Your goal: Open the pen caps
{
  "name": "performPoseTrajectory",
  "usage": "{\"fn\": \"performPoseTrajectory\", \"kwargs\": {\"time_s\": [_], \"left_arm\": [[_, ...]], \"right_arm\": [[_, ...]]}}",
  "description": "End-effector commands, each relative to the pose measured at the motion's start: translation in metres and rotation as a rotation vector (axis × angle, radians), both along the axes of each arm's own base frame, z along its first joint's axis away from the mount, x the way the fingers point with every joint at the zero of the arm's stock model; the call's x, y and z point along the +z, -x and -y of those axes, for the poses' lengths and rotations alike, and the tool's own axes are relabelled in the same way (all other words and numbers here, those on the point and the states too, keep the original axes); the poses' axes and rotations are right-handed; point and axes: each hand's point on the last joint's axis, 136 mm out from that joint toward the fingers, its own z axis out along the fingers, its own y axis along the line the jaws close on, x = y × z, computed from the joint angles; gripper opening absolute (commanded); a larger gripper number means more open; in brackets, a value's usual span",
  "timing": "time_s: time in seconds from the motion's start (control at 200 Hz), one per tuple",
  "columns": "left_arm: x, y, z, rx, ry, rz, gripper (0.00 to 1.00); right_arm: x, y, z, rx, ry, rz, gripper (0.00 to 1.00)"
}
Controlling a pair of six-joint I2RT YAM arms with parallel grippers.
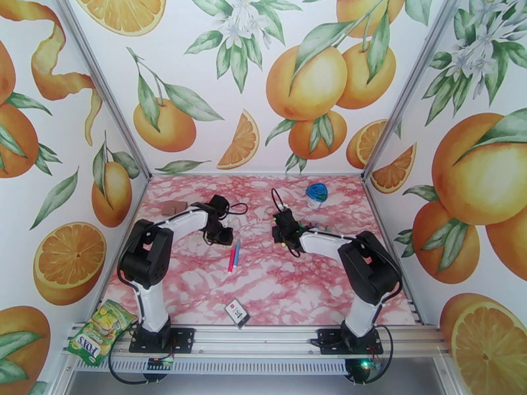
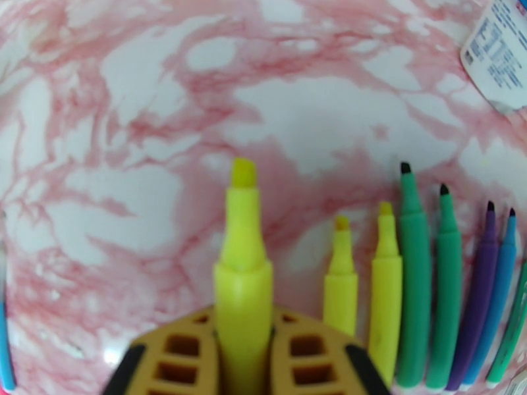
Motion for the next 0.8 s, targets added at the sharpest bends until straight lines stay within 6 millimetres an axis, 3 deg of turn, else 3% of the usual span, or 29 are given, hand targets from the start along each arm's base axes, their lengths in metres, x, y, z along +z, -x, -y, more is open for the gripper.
{"fn": "performPoseTrajectory", "kwargs": {"time_s": [0.0, 0.796], "left_arm": [[0.002, -0.006, 0.001, -0.01, -0.021, 0.012, 0.04], [-0.012, -0.01, -0.019, 0.01, -0.147, 0.013, 0.23]], "right_arm": [[-0.004, -0.003, 0.009, -0.026, 0.048, -0.01, 0.13], [-0.015, -0.001, 0.015, -0.029, 0.11, -0.041, 0.23]]}}
